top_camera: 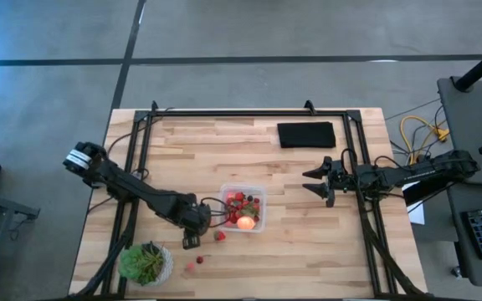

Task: Pick and placing Produce into tupperware
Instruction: Put the orange carrot into the transparent container

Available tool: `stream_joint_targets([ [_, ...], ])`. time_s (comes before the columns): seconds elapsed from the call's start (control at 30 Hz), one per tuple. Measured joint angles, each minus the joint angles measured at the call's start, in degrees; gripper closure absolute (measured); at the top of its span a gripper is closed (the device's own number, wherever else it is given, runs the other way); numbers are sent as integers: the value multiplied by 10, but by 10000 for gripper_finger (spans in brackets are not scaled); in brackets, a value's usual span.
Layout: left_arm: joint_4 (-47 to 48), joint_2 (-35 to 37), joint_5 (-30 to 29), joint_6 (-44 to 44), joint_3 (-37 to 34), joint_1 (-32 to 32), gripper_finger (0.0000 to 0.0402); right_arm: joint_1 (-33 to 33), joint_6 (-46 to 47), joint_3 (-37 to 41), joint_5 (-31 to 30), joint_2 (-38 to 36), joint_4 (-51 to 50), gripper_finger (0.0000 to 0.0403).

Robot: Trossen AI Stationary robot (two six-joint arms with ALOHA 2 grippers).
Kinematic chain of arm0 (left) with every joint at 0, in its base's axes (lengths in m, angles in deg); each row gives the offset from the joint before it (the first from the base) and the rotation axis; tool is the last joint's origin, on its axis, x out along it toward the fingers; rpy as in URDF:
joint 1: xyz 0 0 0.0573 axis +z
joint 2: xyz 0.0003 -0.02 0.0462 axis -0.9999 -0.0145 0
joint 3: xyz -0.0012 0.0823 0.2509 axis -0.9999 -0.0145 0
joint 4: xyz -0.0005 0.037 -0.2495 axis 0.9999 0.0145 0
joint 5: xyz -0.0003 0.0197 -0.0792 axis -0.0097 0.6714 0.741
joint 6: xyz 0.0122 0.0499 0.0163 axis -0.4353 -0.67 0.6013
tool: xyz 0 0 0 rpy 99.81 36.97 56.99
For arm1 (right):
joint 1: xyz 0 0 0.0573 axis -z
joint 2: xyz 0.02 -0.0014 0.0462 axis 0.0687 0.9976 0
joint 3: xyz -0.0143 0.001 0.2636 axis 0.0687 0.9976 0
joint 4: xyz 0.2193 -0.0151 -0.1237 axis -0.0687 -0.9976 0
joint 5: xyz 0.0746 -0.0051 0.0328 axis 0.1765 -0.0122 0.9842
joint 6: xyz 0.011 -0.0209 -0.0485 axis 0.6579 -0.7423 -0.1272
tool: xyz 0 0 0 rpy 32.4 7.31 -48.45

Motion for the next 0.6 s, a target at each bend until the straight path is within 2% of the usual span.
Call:
stream_joint_targets([
  [0.2, 40, 68, -89, -88, 47, 17, 233, 0, 0, 0, 0, 0, 0, 177],
  [0.3, -18, 101, -137, -189, 59, 30, 232, 0, 0, 0, 0, 0, 0, 177],
  [0.37, -80, 116, -140, -259, 59, 47, 232, 0, 0, 0, 0, 0, 0, 177],
  [0.47, -171, 115, -108, -310, 60, 91, 231, 0, 0, 0, 0, 0, 0, 177],
  [0.6, -227, 74, 11, -296, 77, 153, 231, 0, 0, 0, 0, 0, 0, 177],
])
